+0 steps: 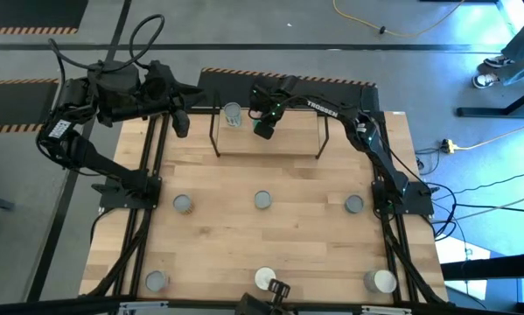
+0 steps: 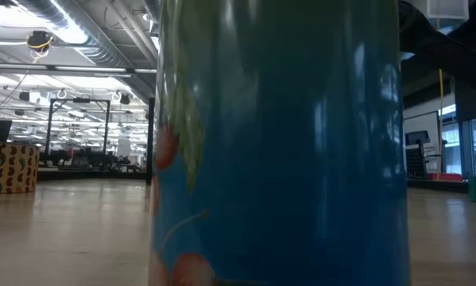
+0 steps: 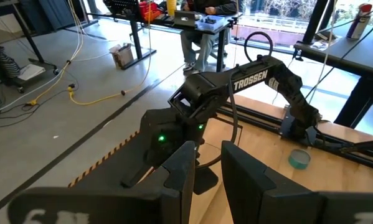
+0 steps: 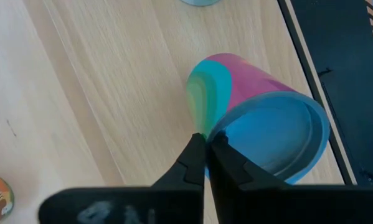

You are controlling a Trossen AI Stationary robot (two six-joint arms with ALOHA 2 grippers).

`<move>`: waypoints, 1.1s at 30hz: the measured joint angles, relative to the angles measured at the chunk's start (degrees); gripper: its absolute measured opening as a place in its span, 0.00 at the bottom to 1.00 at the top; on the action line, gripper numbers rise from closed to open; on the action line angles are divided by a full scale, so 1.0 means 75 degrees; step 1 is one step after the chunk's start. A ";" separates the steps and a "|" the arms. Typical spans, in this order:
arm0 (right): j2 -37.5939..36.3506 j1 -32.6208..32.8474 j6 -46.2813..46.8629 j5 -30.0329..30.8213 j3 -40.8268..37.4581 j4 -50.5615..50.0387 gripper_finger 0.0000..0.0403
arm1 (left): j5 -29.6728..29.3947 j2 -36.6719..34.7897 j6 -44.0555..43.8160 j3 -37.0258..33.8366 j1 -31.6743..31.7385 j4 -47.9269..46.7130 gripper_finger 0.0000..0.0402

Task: Pick and place cans onto a shelf
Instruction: Put the pink can on the shelf aligned with the white can

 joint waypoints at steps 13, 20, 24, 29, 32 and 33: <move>0.0000 0.0009 0.0250 -0.0006 0.0000 0.0120 0.04 | -0.0002 0.0003 0.0000 0.0000 0.0000 -0.0001 0.18; 0.0000 0.0014 0.0256 -0.0014 0.0000 0.0125 0.05 | -0.0002 0.0003 0.0000 0.0000 0.0000 -0.0017 0.18; 0.0000 0.0015 0.0254 -0.0016 0.0000 0.0122 0.05 | 0.0000 0.0003 0.0000 0.0000 0.0000 -0.0017 0.18; 0.0000 0.0016 0.0237 -0.0473 0.0000 0.0119 0.05 | -0.0003 0.0003 0.0000 0.0000 0.0000 -0.0017 0.18; -0.0003 0.0062 0.0245 -0.0592 0.0000 0.0122 0.05 | 0.0000 0.0003 0.0000 0.0000 0.0000 -0.0017 0.18; -0.0003 0.0073 0.0245 -0.0596 0.0000 0.0122 0.05 | 0.0000 0.0003 0.0001 0.0000 0.0000 -0.0019 0.18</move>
